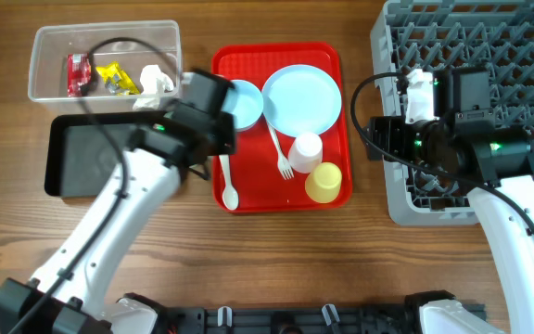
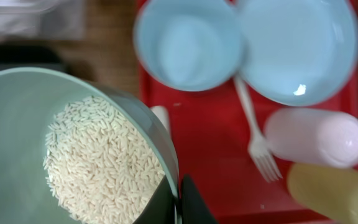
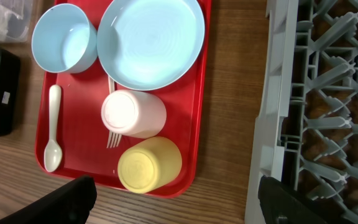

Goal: Sort waste into correct bins and load items into the dishwasher rack
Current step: 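Grasp the rim of the green rice bowl with the left gripper, then move the green bowl over the black tray and tip out the rice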

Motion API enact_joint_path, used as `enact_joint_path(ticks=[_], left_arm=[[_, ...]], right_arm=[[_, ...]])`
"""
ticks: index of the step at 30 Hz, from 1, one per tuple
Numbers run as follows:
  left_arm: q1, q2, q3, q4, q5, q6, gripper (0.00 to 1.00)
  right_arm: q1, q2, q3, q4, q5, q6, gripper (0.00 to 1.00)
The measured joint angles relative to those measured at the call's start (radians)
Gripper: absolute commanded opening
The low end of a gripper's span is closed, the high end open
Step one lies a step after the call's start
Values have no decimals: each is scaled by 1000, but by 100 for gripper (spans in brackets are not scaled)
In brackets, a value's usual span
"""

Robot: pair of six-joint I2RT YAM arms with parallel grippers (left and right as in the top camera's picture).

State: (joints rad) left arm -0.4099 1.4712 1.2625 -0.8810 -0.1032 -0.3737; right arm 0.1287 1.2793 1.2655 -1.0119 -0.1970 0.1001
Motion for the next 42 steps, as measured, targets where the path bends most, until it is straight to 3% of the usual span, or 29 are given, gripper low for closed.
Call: enact_joint_path(ticks=[5, 9, 14, 21, 32, 42], left_arm=[[185, 1, 0, -59, 32, -26, 4], [363, 1, 0, -66, 160, -11, 4], [615, 1, 0, -72, 425, 106, 4], [851, 2, -22, -133, 739, 306, 4], [980, 4, -152, -121, 1040, 556, 4], [991, 119, -229, 43, 1195, 604, 4]], right_arm=[[0, 0, 0, 3, 0, 0, 88], [0, 0, 0, 3, 0, 0, 88], [0, 0, 0, 3, 0, 0, 88], [0, 0, 0, 4, 0, 0, 88], [0, 0, 0, 3, 0, 0, 89], [0, 0, 0, 3, 0, 0, 89]])
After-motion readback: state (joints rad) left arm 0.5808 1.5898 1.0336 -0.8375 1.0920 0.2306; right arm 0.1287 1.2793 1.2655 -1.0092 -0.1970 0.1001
